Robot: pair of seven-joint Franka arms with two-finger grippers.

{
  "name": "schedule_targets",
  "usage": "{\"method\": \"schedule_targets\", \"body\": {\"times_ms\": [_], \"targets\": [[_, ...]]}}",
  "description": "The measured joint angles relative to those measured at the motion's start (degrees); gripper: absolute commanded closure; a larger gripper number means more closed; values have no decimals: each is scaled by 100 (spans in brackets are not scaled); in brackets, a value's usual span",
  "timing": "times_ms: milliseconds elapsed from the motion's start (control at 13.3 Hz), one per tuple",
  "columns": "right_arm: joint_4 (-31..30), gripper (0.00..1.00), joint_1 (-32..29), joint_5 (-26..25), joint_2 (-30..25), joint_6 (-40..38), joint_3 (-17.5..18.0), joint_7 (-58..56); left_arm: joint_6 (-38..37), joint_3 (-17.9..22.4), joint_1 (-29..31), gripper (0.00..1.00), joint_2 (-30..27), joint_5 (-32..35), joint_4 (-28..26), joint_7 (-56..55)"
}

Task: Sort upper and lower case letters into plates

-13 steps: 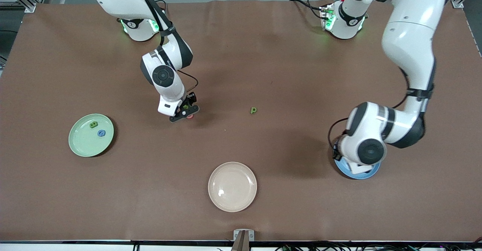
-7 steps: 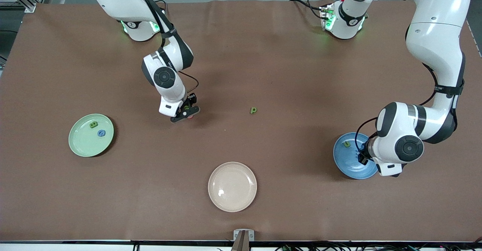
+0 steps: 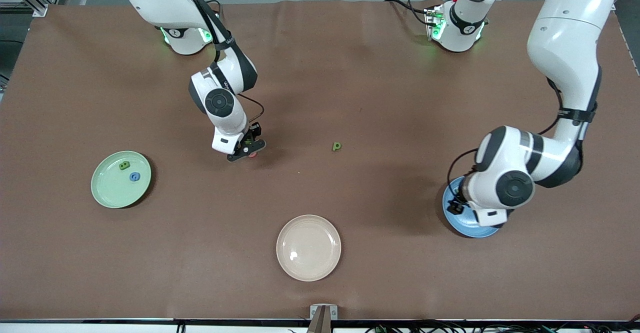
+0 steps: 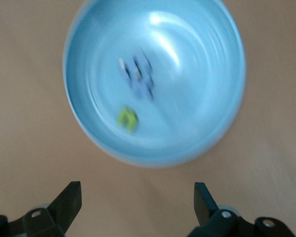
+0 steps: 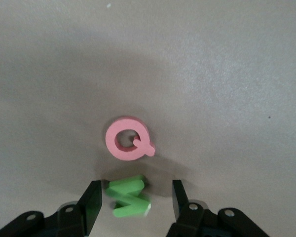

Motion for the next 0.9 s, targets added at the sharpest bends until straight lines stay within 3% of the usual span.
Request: {"method": "schedule_targets", "body": {"times_ms": [151, 377, 753, 904], "targets": [[-19, 35, 0, 1, 2, 0, 0, 0, 3, -144, -399, 1, -1, 0, -26, -406], [-23, 52, 1, 1, 3, -1, 1, 1, 286, -151, -1112, 6, 0, -12, -132, -1049], [-17, 77, 9, 15, -12, 0, 28, 8, 1631, -150, -1803, 9, 2, 50, -932, -2370], [-17, 82, 9, 16, -16, -3, 28, 9, 1824, -152, -2085, 10, 1, 327, -1065, -3051]]}}
